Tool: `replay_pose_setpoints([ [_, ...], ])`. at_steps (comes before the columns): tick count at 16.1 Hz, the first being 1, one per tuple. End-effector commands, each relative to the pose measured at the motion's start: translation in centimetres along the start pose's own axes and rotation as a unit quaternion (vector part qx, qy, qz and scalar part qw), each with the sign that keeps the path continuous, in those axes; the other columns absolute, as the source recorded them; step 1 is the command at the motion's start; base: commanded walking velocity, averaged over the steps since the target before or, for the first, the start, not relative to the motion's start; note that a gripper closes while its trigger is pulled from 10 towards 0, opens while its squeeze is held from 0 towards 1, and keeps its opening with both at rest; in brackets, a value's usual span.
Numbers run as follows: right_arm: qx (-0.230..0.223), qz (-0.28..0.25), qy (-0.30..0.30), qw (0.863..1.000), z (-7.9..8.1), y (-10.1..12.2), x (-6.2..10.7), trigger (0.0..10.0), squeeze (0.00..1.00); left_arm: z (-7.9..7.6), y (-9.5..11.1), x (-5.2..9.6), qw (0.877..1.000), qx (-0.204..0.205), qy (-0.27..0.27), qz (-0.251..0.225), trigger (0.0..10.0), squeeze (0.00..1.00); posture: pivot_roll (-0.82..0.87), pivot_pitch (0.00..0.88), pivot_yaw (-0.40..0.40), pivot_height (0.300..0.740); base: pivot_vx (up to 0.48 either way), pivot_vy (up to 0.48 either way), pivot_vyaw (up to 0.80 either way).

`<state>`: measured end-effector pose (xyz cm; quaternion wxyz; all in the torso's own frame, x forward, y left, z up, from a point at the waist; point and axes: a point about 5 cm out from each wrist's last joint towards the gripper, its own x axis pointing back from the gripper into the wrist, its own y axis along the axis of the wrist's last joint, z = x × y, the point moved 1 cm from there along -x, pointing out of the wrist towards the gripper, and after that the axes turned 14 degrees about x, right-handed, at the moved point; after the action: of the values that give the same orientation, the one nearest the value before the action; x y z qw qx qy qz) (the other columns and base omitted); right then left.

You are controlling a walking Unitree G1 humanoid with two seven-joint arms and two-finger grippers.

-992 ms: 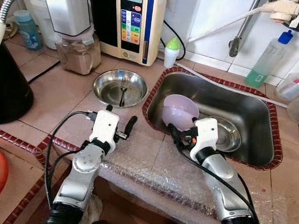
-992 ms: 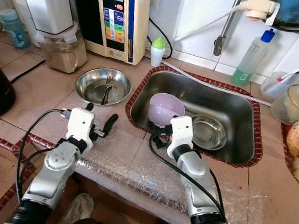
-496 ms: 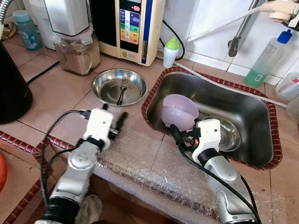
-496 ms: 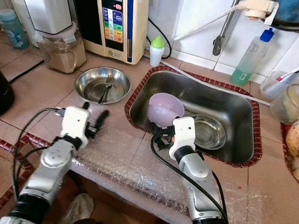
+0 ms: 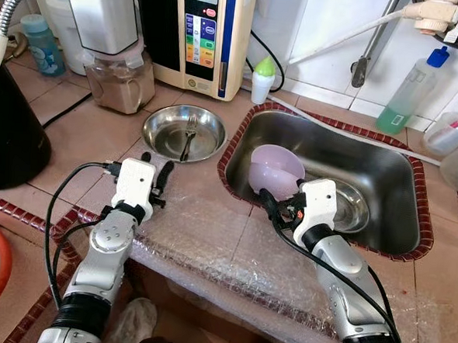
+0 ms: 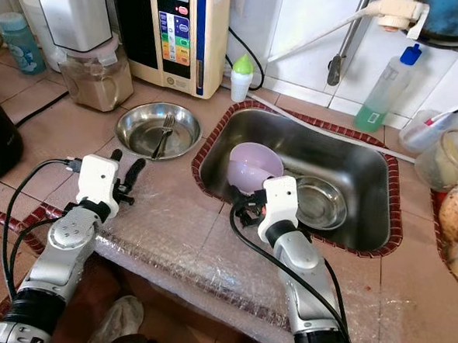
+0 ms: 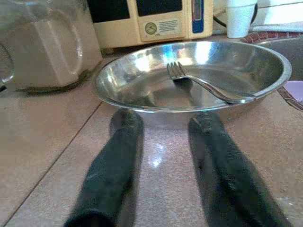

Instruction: Kitchen organization

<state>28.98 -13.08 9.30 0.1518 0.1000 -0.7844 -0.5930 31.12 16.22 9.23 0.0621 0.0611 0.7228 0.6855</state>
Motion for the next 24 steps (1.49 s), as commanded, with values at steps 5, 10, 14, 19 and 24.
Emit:
replay_pose_setpoints([
  [5,0.009,-0.008,-0.003,1.000,-0.2,0.6,-0.1,10.0,0.00,-2.4,1.7,0.5,0.997,0.030,-0.042,-0.062,10.0,1.00,-0.05,0.000,-0.033,0.740,0.000,0.000,0.00],
  [10,0.008,-0.009,-0.001,1.000,0.0,0.7,-0.3,10.0,0.00,-4.8,0.2,1.2,0.995,0.003,-0.089,-0.047,10.0,1.00,-0.05,0.000,-0.030,0.740,0.000,0.000,0.00],
  [14,0.012,-0.012,-0.001,1.000,-0.1,0.8,-0.2,10.0,0.00,-4.8,0.3,-0.2,0.993,-0.056,-0.084,-0.058,10.0,1.00,-0.07,0.000,-0.028,0.740,0.000,0.000,0.00],
  [19,0.013,-0.012,-0.003,1.000,-0.1,0.9,0.0,10.0,0.00,-4.4,0.9,-1.5,0.993,-0.076,-0.056,-0.069,10.0,0.72,-0.09,0.000,-0.024,0.740,0.000,0.000,0.00],
  [24,0.014,-0.011,-0.009,1.000,-0.3,0.9,0.1,10.0,0.00,-4.1,-0.4,-2.4,0.996,-0.059,-0.057,-0.032,0.0,0.00,-0.10,0.000,-0.020,0.740,0.000,0.000,0.00],
])
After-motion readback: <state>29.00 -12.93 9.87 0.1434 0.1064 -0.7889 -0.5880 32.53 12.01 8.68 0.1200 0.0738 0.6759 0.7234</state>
